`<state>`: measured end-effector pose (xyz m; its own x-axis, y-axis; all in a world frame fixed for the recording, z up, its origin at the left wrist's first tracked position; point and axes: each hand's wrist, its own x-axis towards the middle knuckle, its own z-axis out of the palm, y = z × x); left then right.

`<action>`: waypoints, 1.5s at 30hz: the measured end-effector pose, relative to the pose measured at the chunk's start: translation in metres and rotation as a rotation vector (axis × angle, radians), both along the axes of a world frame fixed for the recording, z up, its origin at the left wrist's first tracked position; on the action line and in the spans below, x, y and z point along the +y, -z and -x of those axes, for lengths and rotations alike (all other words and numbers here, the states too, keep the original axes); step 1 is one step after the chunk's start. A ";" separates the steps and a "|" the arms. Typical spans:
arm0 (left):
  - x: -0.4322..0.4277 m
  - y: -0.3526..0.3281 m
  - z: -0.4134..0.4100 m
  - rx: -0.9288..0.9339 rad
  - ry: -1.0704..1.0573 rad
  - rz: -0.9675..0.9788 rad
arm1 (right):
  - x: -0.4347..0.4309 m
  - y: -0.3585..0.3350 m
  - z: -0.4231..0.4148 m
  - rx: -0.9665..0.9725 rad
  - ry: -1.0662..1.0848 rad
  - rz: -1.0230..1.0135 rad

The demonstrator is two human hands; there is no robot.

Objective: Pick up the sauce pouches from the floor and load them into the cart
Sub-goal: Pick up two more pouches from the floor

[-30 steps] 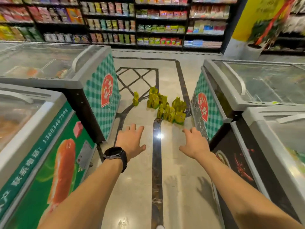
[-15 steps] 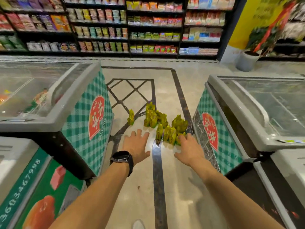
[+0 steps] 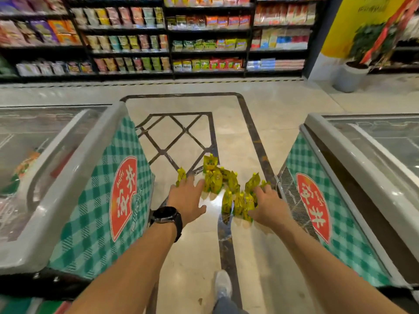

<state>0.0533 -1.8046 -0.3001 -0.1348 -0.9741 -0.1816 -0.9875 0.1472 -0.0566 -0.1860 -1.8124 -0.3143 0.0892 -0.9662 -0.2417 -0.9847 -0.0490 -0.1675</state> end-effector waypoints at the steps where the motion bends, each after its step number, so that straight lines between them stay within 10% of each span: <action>1: -0.018 -0.001 -0.006 0.002 -0.017 -0.007 | -0.021 0.002 -0.007 0.004 -0.013 -0.012; 24: -0.381 0.127 -0.159 0.028 0.033 -0.234 | -0.355 0.129 -0.167 -0.076 0.153 -0.259; 45: -0.621 0.732 -0.100 0.098 0.432 -0.019 | -0.589 0.735 -0.144 -0.139 0.354 -0.111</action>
<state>0.1529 -2.4257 -1.0317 -0.5464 -0.8211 -0.1654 -0.8356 0.5478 0.0410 -0.0416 -2.4014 -1.0493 -0.2057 -0.9117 -0.3557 -0.9050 0.3155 -0.2853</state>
